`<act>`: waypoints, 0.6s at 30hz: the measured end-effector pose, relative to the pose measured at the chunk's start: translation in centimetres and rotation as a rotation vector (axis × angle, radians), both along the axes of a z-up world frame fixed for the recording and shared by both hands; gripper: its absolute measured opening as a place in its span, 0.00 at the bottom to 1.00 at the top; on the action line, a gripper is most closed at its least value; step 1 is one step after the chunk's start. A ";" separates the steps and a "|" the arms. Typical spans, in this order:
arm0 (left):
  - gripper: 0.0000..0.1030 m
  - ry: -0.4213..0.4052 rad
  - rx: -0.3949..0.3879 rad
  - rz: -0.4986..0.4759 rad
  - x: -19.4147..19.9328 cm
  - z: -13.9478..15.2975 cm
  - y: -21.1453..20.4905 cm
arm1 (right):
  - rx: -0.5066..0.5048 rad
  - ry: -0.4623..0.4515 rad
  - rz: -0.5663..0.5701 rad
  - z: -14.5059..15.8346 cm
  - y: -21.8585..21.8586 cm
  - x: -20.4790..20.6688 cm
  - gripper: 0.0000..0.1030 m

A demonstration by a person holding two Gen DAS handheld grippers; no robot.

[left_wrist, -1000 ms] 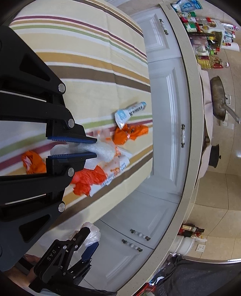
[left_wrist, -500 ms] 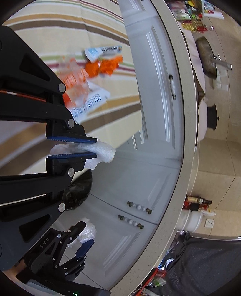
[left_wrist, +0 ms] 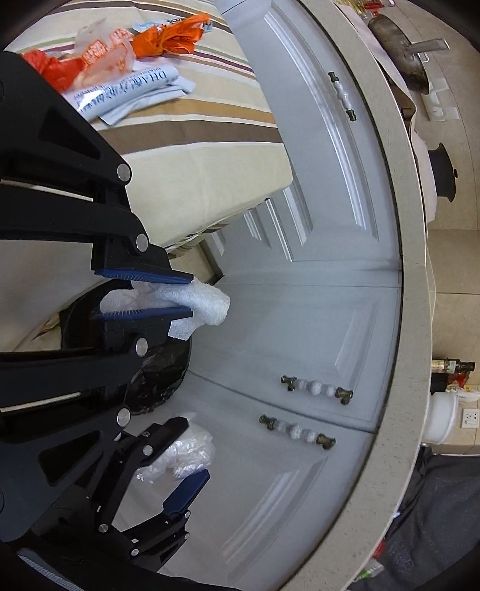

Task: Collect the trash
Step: 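Carry both items over the black bin and open both tools to drop them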

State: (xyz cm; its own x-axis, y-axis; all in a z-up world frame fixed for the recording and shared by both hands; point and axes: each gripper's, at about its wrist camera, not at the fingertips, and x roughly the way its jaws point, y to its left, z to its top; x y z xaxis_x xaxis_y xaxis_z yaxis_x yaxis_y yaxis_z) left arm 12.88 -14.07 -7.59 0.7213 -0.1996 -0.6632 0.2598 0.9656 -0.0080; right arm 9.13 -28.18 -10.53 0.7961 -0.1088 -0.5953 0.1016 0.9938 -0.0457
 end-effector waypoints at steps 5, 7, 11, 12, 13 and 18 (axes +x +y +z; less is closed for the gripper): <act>0.39 0.039 0.000 0.028 1.7 -1.1 -0.2 | 0.011 0.031 -0.035 -1.7 -1.1 1.8 0.69; 0.43 0.037 -0.003 0.030 1.5 -0.9 0.0 | 0.022 0.032 -0.044 -1.8 -1.4 1.7 0.69; 0.48 0.035 -0.010 0.043 1.1 -0.4 1.0 | 0.021 0.025 -0.044 -1.4 -1.0 0.9 0.69; 0.49 0.039 -0.015 0.049 1.0 -0.2 1.5 | 0.019 0.024 -0.041 -1.1 -0.8 0.7 0.69; 0.49 0.038 -0.020 0.056 0.7 0.0 1.9 | 0.020 0.023 -0.037 -1.0 -0.7 0.7 0.69; 0.54 0.018 -0.025 0.087 -1.7 1.4 4.8 | 0.033 0.002 -0.002 0.6 1.0 -1.2 0.69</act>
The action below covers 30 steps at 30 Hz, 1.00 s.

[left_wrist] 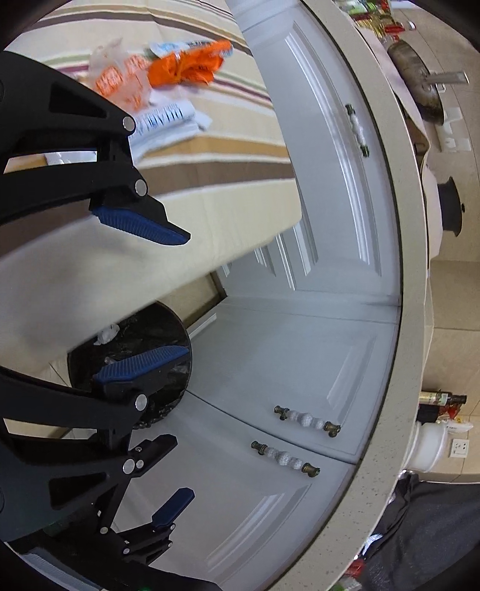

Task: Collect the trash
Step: 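Carry both items over the black bin and open both tools to drop them, then move both open tools back over the remaining trash on the table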

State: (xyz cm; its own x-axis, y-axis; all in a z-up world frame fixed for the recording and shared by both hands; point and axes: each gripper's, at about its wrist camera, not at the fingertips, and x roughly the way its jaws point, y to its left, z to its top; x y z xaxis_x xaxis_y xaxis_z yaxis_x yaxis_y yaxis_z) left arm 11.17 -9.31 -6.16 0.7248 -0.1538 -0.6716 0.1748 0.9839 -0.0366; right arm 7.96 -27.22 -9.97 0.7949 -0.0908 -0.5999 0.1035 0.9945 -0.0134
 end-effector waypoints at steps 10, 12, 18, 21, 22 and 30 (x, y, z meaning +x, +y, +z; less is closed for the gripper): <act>0.54 -0.050 0.020 0.135 -6.5 2.2 8.4 | 0.039 -0.027 0.131 2.4 6.4 -3.7 0.69; 0.55 -0.070 0.042 0.164 -7.9 2.5 9.8 | 0.037 -0.030 0.162 2.8 7.9 -4.6 0.69; 0.55 -0.058 0.030 0.235 -11.2 2.4 14.1 | 0.044 -0.017 0.238 2.8 11.4 -6.7 0.69; 0.55 -0.045 0.023 0.264 -12.4 2.0 15.7 | 0.041 -0.010 0.271 2.7 12.8 -7.6 0.69; 0.55 -0.042 0.024 0.272 -12.8 1.9 16.1 | 0.040 -0.009 0.279 2.6 13.2 -7.8 0.69; 0.55 -0.024 0.026 0.300 -15.7 0.4 18.0 | 0.026 -0.002 0.332 2.1 15.6 -9.7 0.69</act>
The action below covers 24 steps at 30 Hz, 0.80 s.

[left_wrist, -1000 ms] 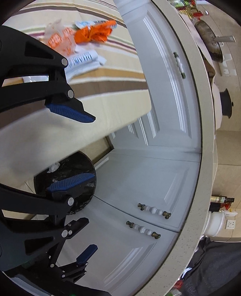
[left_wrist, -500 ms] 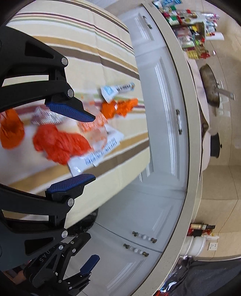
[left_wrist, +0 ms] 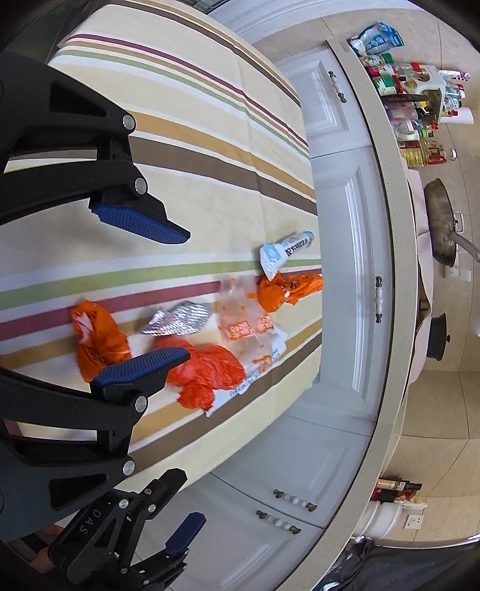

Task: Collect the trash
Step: 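Move both open tools back over the remaining trash on the table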

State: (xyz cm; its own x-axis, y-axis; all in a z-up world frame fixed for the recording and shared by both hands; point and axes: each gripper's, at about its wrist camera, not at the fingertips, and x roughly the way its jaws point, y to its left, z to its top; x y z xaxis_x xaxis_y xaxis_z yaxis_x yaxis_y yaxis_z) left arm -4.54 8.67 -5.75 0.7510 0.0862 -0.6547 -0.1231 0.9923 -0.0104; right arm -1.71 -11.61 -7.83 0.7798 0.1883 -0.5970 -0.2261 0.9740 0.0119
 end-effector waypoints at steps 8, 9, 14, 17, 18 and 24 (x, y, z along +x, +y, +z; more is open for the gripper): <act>0.61 0.022 -0.036 -0.037 -1.5 -1.2 -0.2 | -0.003 0.001 0.010 -0.2 0.7 -1.1 0.69; 0.62 0.018 -0.039 -0.043 -1.6 -1.2 -0.4 | -0.003 0.001 0.010 -0.2 0.7 -1.2 0.69; 0.63 0.010 -0.028 -0.074 -1.9 -1.5 -1.5 | -0.002 0.005 0.002 -0.4 0.6 -1.5 0.69; 0.63 0.023 -0.020 -0.086 -1.6 -2.0 -2.1 | 0.000 0.003 -0.008 -0.3 0.3 -1.6 0.69; 0.63 0.033 -0.017 -0.091 -1.4 -2.3 -2.2 | 0.001 0.003 -0.011 -0.4 0.2 -1.7 0.69; 0.63 0.063 -0.008 -0.095 -1.2 -3.6 -2.7 | 0.007 0.013 -0.022 -0.7 0.0 -1.9 0.69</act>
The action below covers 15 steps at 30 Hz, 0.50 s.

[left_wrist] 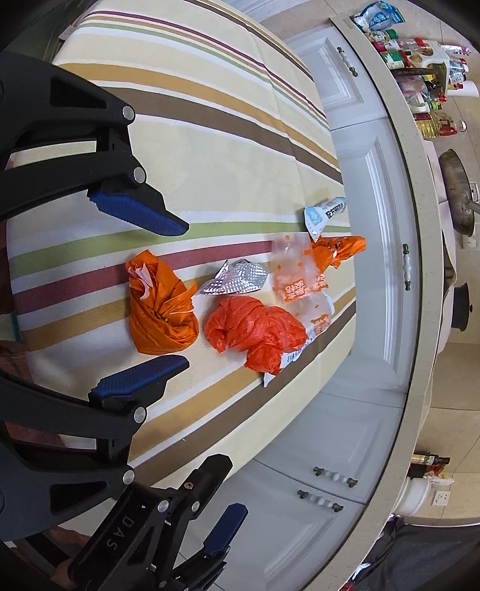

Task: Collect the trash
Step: 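Move both open tools back over the remaining trash on the table, then grasp the twisted orange bag with the left tool while the right tool grasps the red bag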

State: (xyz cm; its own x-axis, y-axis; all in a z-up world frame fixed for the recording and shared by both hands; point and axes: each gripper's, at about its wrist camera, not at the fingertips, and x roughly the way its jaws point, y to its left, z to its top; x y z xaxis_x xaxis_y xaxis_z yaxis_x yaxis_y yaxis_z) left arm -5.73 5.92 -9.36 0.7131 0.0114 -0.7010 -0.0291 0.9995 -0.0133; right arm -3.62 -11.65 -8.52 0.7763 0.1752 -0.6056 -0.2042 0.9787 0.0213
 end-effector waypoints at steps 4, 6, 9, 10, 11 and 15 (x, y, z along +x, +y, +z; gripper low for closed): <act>0.54 0.007 -0.006 -0.011 0.1 -0.5 0.0 | 0.002 0.006 0.003 -0.2 0.1 0.0 0.69; 0.50 0.011 -0.011 -0.023 0.2 -0.6 -0.1 | 0.001 0.006 0.005 -0.2 0.2 0.0 0.69; 0.47 0.007 -0.020 -0.034 0.1 -0.6 0.1 | 0.002 0.007 0.008 -0.2 0.3 0.1 0.69; 0.47 0.006 -0.023 -0.033 0.0 -0.6 0.2 | 0.002 0.008 0.010 -0.2 0.5 0.1 0.69; 0.46 0.006 -0.025 -0.031 0.0 -0.5 0.3 | 0.003 0.009 0.013 -0.2 0.6 0.1 0.69; 0.46 -0.018 -0.034 -0.013 -0.5 0.3 1.3 | 0.013 0.006 0.033 0.1 1.3 0.6 0.69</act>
